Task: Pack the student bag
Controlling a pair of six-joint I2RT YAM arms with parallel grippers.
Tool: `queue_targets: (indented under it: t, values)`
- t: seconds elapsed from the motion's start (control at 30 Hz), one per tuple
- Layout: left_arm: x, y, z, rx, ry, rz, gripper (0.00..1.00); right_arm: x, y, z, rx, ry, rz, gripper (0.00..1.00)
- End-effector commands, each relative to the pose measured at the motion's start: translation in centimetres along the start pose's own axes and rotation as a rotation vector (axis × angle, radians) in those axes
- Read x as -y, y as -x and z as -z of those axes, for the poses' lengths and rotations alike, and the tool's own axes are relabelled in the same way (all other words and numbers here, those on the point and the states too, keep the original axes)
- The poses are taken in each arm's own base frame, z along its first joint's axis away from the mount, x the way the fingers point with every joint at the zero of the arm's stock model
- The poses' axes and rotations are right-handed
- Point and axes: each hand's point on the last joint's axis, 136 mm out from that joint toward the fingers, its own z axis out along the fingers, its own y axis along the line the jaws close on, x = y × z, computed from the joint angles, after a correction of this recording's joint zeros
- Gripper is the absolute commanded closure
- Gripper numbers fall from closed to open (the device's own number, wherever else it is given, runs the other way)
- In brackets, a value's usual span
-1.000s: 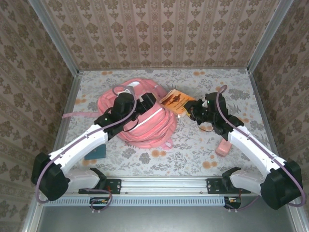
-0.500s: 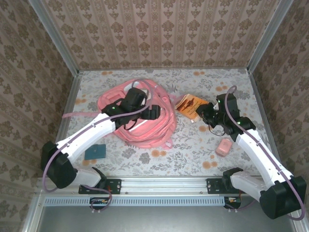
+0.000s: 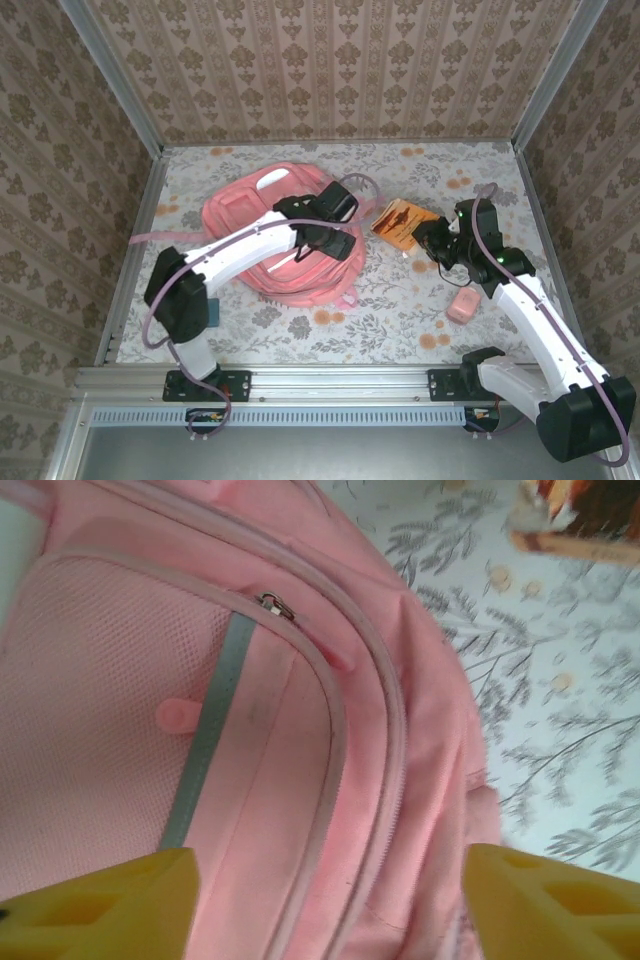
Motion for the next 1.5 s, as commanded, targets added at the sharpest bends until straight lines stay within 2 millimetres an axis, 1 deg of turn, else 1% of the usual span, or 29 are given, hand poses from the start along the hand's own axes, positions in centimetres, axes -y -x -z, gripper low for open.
queue_targets:
  t: [0.0,0.13,0.23,0.3,0.4,0.5,0.77,0.83,0.93,1.0,1.07,1.17,1.2,1.3,1.37,1.47]
  values:
    - [-1.2,-2.0,-1.3,-0.141,0.083,-0.070,0.38,-0.6,0.2,0.7,0.016,0.034,0.022,0.92]
    - [-1.6,-2.7,-2.8,-0.219,0.130,-0.083,0.46,-0.4,0.1,0.6,0.012,0.031,0.019,0.92]
    - [-2.1,-3.3,-3.6,-0.263,0.169,-0.098,0.52,-0.4,0.2,0.6,0.011,0.030,0.014,0.92]
    - [-2.4,-3.6,-4.0,-0.280,0.198,-0.113,0.53,-0.4,0.2,0.6,0.011,0.031,0.014,0.92]
    - [-3.0,-3.8,-4.2,-0.291,0.251,-0.129,0.56,-0.5,0.2,0.5,0.009,0.034,0.012,0.92]
    - [-3.3,-3.7,-4.3,-0.288,0.281,-0.138,0.57,-0.5,0.1,0.4,0.004,0.035,0.010,0.92]
    - [-3.4,-4.0,-5.1,-0.312,0.303,-0.175,0.57,-0.5,0.1,0.4,0.004,0.036,0.007,0.92]
    - [-3.4,-3.9,-5.1,-0.308,0.309,-0.186,0.61,-0.5,0.1,0.4,0.004,0.036,0.007,0.92]
    - [-3.5,-3.4,-4.6,-0.286,0.317,-0.186,0.70,-0.4,0.1,0.5,0.007,0.031,0.007,0.92]
    - [-3.6,-2.7,-3.9,-0.259,0.321,-0.183,0.76,-0.3,0.2,0.6,0.013,0.027,0.010,0.92]
    - [-3.9,-2.0,-2.8,-0.222,0.338,-0.180,0.81,-0.1,0.3,0.8,0.020,0.020,0.017,0.92]
    - [-5.0,-0.3,-0.1,-0.115,0.401,-0.154,0.88,-0.1,0.4,1.1,0.031,0.014,0.047,0.91]
    - [-5.4,0.3,0.7,-0.077,0.416,-0.143,0.90,0.0,0.4,1.2,0.034,0.009,0.059,0.91]
    - [-6.4,2.1,3.9,0.077,0.446,-0.089,0.92,0.0,0.5,1.5,0.042,0.007,0.088,0.91]
    - [-6.8,3.1,5.8,0.172,0.446,-0.058,0.92,-0.1,0.4,1.6,0.038,0.013,0.105,0.91]
    - [-7.1,4.3,8.5,0.297,0.420,-0.014,0.93,-1.0,-0.1,1.7,0.017,0.066,0.142,0.91]
